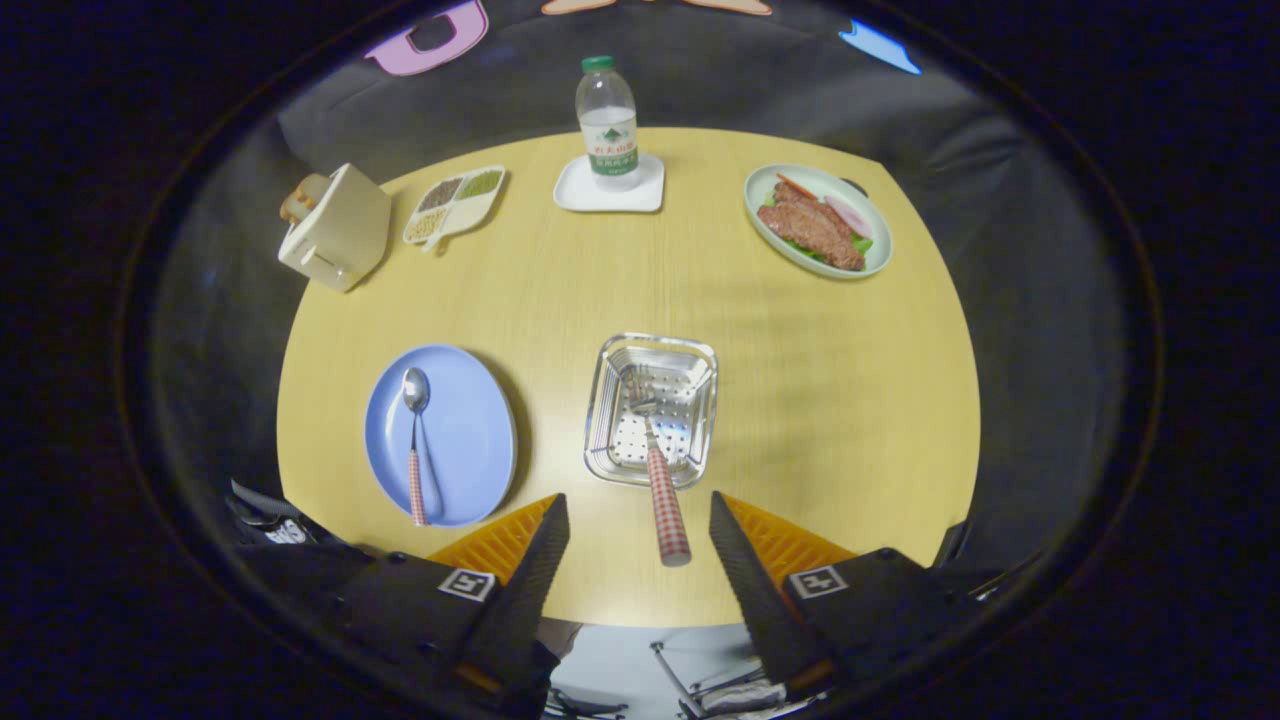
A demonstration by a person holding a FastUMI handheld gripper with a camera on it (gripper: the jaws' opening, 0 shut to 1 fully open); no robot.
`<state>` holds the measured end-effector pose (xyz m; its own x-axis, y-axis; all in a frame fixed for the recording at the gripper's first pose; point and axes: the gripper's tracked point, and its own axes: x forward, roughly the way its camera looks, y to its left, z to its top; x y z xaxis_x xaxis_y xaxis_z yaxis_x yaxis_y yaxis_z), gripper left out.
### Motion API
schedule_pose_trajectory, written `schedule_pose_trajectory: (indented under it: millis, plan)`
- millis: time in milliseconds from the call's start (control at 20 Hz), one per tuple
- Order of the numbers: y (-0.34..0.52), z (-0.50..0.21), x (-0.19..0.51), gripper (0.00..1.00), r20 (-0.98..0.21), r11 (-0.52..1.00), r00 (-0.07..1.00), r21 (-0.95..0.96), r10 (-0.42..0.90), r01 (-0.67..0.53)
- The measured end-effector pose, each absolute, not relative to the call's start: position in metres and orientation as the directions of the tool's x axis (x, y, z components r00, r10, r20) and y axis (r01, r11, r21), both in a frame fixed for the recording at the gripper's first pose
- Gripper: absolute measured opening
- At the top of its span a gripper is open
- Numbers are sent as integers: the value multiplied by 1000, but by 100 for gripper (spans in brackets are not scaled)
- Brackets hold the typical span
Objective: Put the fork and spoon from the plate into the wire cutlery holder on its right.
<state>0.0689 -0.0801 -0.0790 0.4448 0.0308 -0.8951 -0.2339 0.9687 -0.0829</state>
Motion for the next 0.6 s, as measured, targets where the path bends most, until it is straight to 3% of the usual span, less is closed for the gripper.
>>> schedule_pose_trajectory:
  millis: [50,200,450,600]
  plan:
    - [-79,-73,73,99,-877,973,478,-73,42,-219]
    - [-66,-55,81,98,-802,975,588,-34,104,-218]
    - [-30,-8,91,98,-547,958,817,-84,186,-274]
    - [4,3,79,98,-426,945,871,-95,245,-312]
